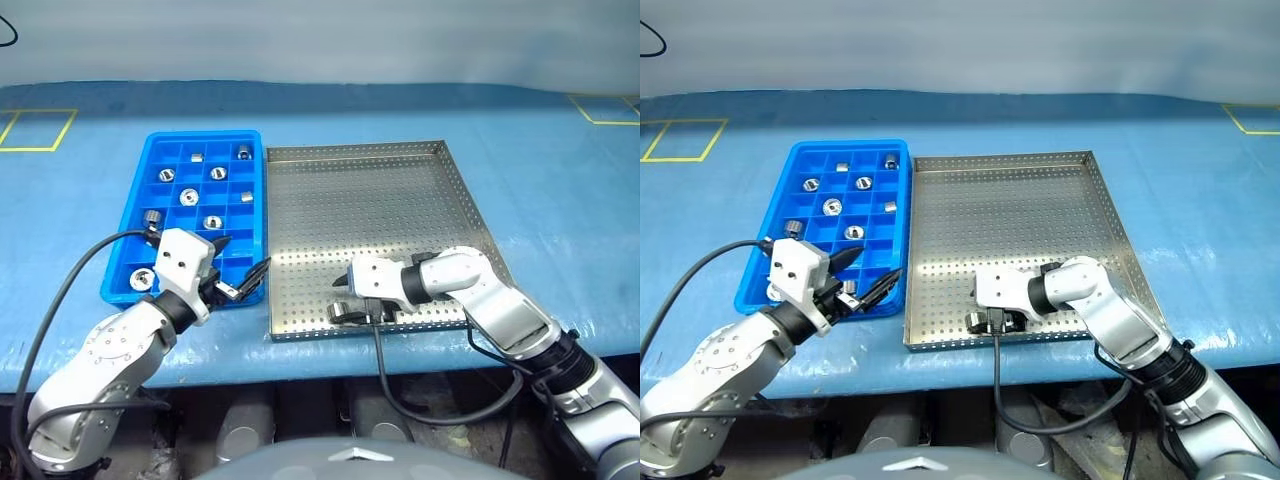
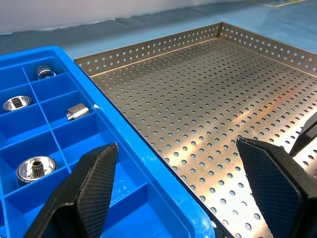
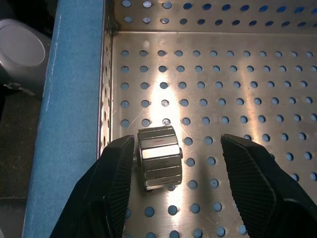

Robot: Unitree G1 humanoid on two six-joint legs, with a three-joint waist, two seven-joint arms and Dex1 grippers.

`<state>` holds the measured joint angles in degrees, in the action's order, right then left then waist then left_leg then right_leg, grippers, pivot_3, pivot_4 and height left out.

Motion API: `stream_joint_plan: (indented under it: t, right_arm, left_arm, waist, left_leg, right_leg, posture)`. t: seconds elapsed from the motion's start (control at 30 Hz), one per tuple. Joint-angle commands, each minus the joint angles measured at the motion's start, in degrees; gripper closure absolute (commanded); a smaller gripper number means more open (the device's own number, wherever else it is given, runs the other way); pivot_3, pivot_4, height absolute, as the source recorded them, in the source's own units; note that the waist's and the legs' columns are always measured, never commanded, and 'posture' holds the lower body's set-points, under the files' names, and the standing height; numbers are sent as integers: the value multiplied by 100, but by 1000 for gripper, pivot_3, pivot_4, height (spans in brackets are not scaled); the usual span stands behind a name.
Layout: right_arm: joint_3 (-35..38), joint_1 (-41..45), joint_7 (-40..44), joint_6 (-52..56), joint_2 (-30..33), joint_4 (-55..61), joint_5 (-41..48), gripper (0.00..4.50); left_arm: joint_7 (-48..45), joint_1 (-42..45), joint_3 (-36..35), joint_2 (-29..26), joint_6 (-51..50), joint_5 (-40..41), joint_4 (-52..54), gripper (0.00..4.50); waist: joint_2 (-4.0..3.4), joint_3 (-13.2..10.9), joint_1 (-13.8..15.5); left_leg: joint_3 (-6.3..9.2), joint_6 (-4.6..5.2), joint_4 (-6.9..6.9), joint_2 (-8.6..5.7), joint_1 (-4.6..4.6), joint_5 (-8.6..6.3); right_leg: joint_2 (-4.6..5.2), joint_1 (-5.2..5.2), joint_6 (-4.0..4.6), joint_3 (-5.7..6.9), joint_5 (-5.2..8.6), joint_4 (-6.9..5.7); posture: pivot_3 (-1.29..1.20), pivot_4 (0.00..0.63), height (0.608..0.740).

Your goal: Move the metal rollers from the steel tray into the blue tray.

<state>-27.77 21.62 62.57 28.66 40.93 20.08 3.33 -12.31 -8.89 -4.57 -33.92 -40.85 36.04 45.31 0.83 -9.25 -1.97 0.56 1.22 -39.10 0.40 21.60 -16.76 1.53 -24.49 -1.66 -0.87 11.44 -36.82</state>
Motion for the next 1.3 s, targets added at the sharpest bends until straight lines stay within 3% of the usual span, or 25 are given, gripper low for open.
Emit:
stream_joint_plan:
  t: [0.03, 0.17, 0.23, 0.4, 0.6, 0.87, 1.0, 1.3]
  right_arm:
    - [33, -32, 49, -124, 37, 24, -18, 1547]
    - [57, -47, 34, -79, 1, -7, 20, 1723]
    - [46, -55, 51, -77, 2, -27, 24, 2106]
    - [81, -54, -49, -90, -36, -65, -21, 3645]
    - [496, 274, -529, -80, -443, -127, 84, 3645]
    - [1235, 1607, -2183, -208, -2190, -1406, 35, 3645]
    - [830, 2053, -2225, -620, -3031, -2309, -17, 3645]
    - [374, 2049, -1914, -1031, -3517, -3340, -158, 3645]
  left_arm:
    - [-27, 6, -173, 5, 5, -47, 248, 312]
    - [-33, 26, -176, 5, -18, -71, 245, 312]
    - [-35, 37, -179, 2, -25, -84, 243, 312]
    - [-33, 42, -206, -2, -32, -98, 241, 312]
    - [-9, -78, -337, 51, -39, -97, 313, 312]
    - [76, -892, -757, 235, -32, -71, 734, 312]
    - [187, -1185, -822, 351, -11, -127, 951, 312]
    - [315, -1235, -692, 491, -88, -248, 1114, 312]
  waist:
    - [0, 0, -1]
    - [2, -1, -2]
    - [3, -2, -2]
    - [4, -2, -2]
    - [7, -5, -22]
    - [16, -9, 14]
    - [15, -9, 118]
    - [15, -10, 321]
  left_leg:
    - [0, 0, 0, 0, 0, 0]
    - [-1, 0, -1, 0, 0, 0]
    - [0, 0, 0, 0, 0, 0]
    - [0, 0, -2, 0, 0, 0]
    - [-2, -1, -4, 1, -1, 1]
    - [-5, -6, -1, 7, -2, 4]
    - [0, -6, 5, 5, 0, 3]
    - [6, -7, 4, -3, 2, 4]
  right_leg:
    - [0, 0, 0, 0, 0, 0]
    - [0, 0, -1, 0, 0, 0]
    - [-1, 0, 0, 0, 0, 0]
    - [0, 1, -1, 0, -1, -1]
    - [-2, 0, -3, -1, -2, -3]
    - [-5, -5, 1, -4, -9, -9]
    - [-2, -6, 2, -1, -9, -6]
    - [7, -4, 8, 7, -6, -3]
  posture:
    - [-54, 150, 740]
    - [-57, 150, 740]
    - [-57, 150, 740]
    - [-56, 150, 740]
    - [-39, 150, 740]
    - [35, 150, 740]
    - [89, 150, 740]
    - [134, 150, 740]
